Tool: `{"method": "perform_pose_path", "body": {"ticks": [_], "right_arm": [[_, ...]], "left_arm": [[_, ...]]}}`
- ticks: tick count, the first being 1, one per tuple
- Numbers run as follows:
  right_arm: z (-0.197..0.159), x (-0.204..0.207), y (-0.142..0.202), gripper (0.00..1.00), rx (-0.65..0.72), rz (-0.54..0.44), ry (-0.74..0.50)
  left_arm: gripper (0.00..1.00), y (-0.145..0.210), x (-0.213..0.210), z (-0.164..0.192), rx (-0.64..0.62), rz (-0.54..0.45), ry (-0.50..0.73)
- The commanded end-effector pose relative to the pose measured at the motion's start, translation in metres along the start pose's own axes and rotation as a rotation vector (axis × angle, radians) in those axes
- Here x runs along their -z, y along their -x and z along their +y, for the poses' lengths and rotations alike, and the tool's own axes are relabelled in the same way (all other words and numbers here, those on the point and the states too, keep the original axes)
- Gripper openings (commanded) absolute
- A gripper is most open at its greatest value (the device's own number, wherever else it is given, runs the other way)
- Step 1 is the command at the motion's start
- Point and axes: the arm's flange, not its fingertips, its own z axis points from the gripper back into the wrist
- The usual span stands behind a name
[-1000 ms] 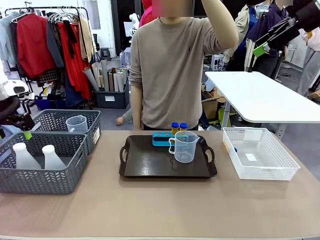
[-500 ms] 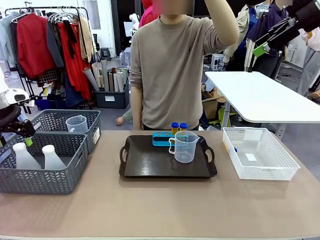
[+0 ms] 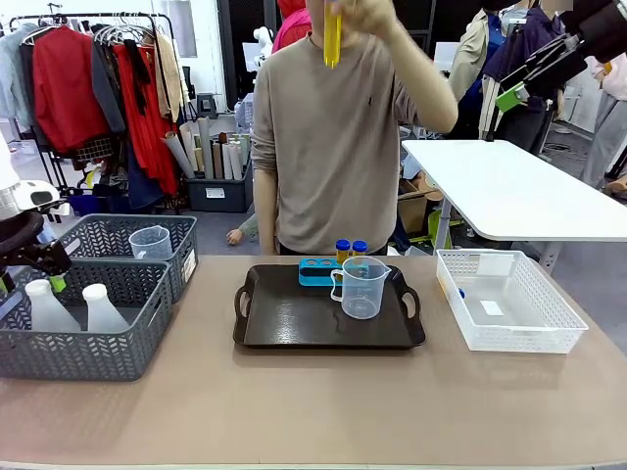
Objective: Prepare the laboratory tools.
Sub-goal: Pick up one Small flask and place it on the Handle tray.
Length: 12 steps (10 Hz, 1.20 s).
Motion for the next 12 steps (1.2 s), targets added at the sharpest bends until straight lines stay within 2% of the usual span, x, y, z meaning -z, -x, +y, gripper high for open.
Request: {"method": "perform_pose_path", "body": {"ticks": [1,2,6,7,12], "right_arm": [[0.0004,-0.0006,-0.0016,1.00,-0.006,-0.010,-0.004],[0.0004,-0.0006,-0.0016,1.00,-0.006,-0.010,-0.004],[0.0004,-0.0006,-0.0016,1.00,-0.006,-0.010,-0.004],[0.0004,-0.0006,-0.0016,1.00,-0.006,-0.010,-0.004],[0.0004,-0.0006,-0.0016,1.00,-0.006,-0.010,-0.004]], "left_arm": [[1.00,0.0011,0.0038,0.0060,0.009,-0.021,0.018],[0.94,0.0007,0.0051,0.0047,0.013,-0.020,0.018],[0.15,0.0000,0.0060,0.0059,0.016,-0.020,0.014],[0.00,-0.0006,0.0067,0.0054,0.016,-0.020,0.015],[0.00,0.0007,0.0056,0.0061,0.017,-0.024,0.020]]}}
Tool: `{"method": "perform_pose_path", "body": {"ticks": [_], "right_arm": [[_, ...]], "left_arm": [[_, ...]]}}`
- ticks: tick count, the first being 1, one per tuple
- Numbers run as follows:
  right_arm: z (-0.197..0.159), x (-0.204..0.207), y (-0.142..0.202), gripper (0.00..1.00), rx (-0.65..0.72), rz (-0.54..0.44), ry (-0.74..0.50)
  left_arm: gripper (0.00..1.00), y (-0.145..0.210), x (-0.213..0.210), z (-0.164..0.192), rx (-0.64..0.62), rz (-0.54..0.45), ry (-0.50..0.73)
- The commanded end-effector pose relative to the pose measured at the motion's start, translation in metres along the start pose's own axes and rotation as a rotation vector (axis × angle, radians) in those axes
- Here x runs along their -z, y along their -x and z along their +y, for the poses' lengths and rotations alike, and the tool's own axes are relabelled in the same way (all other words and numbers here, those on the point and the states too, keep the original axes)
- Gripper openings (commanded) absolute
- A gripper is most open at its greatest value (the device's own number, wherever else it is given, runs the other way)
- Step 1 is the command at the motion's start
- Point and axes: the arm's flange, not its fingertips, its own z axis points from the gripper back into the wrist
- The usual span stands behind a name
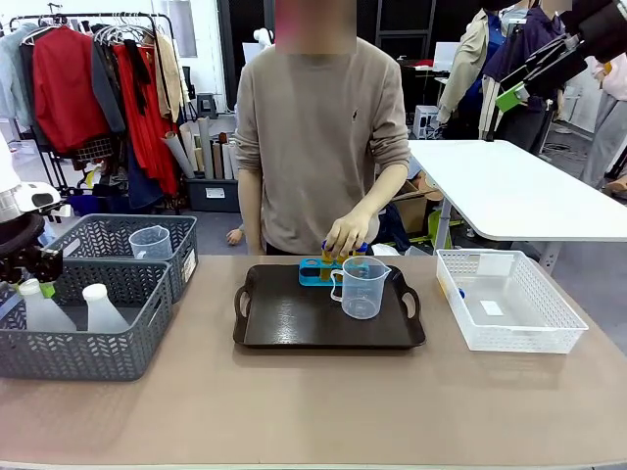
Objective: Prepare the laboratory tools.
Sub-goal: Pick up one Small flask and place it on the Handle tray.
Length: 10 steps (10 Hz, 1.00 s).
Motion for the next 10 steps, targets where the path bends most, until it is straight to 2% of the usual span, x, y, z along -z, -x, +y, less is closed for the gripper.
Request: {"method": "perform_pose_path", "body": {"ticks": [1,3,7,10], "right_arm": [[0.000,-0.001,-0.002,1.00,-0.006,-0.010,-0.004],[0.000,-0.001,-0.002,1.00,-0.006,-0.010,-0.004],[0.000,-0.001,-0.002,1.00,-0.006,-0.010,-0.004],[0.000,-0.001,-0.002,1.00,-0.006,-0.010,-0.004]], "left_arm": [[0.00,0.003,-0.003,0.004,0.008,-0.015,0.018],[0.00,0.003,-0.032,-0.002,-0.064,0.044,0.054],[0.00,0.015,-0.152,-0.043,-0.040,0.007,0.004],[0.00,0.026,-0.216,-0.075,0.041,-0.023,-0.032]]}}
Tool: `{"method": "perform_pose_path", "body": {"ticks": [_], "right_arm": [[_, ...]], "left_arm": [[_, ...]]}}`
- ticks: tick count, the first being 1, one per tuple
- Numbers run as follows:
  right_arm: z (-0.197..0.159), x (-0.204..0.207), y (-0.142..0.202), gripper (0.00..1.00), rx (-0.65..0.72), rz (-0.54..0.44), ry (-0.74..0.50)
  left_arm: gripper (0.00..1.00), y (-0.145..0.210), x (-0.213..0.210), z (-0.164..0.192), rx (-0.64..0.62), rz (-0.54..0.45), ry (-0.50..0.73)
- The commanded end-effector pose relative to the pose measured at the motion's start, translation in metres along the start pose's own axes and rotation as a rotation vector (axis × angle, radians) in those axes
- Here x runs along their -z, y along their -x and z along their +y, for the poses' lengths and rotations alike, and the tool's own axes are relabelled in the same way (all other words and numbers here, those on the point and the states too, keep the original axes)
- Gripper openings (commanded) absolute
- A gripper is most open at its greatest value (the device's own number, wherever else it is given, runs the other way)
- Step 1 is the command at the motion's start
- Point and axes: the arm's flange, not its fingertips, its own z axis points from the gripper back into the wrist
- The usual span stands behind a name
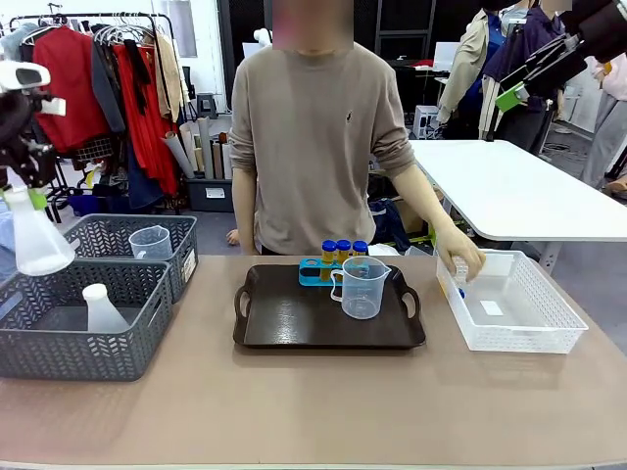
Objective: Prepare the laboratory tools.
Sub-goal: Pick up one Small flask and place it on the Handle tray.
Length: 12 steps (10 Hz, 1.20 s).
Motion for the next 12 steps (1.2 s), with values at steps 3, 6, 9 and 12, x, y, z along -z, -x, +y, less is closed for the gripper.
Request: {"method": "perform_pose_path", "body": {"ticks": [3,6,9,12], "right_arm": [[0.000,-0.001,-0.002,1.00,-0.006,-0.010,-0.004],[0.000,-0.001,-0.002,1.00,-0.006,-0.010,-0.004],[0.000,-0.001,-0.002,1.00,-0.006,-0.010,-0.004],[0.000,-0.001,-0.002,1.00,-0.006,-0.010,-0.004]], "left_arm": [[0.00,0.000,-0.015,-0.009,0.022,-0.015,-0.023],[0.00,0.000,-0.015,-0.009,0.022,-0.015,-0.023],[0.00,-0.002,-0.014,-0.009,0.028,-0.007,-0.035],[0.00,0.009,-0.059,-0.027,0.080,-0.025,0.081]]}}
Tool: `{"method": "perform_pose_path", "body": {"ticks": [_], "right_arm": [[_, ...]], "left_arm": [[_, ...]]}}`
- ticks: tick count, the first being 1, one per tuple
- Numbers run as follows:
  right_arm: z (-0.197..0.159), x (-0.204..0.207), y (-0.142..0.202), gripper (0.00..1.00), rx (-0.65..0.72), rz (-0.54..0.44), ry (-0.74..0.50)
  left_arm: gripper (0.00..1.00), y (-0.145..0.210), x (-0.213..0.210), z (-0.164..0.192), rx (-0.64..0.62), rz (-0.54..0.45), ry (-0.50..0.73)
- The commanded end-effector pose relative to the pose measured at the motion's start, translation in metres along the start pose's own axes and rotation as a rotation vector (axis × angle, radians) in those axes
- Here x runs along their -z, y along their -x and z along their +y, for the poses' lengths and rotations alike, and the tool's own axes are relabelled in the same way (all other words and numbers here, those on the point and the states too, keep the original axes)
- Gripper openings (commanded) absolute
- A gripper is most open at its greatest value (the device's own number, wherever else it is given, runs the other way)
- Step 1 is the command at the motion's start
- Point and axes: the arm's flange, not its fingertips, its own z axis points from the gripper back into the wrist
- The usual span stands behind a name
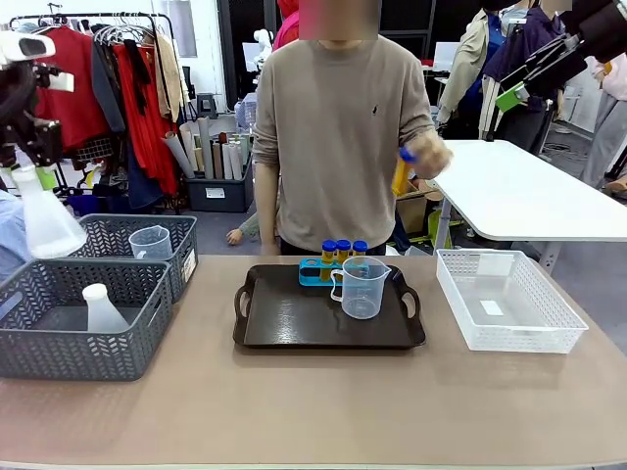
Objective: Prepare the laboratory tools.
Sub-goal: Pick up one Small flask and place it on the Handle tray.
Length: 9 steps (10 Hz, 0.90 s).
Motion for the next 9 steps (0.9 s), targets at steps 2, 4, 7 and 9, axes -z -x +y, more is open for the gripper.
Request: {"method": "perform_pose_path", "body": {"ticks": [2,4,7,9], "right_arm": [[0.000,-0.001,-0.002,1.00,-0.006,-0.010,-0.004],[0.000,-0.001,-0.002,1.00,-0.006,-0.010,-0.004],[0.000,-0.001,-0.002,1.00,-0.006,-0.010,-0.004],[0.000,-0.001,-0.002,1.00,-0.006,-0.010,-0.004]], "left_arm": [[0.00,0.004,-0.062,-0.026,0.068,-0.061,0.032],[0.00,0.002,-0.101,-0.054,0.130,-0.093,-0.014],[0.00,-0.013,-0.146,-0.099,0.251,-0.124,-0.075],[0.00,-0.026,-0.164,-0.126,0.310,-0.150,-0.112]]}}
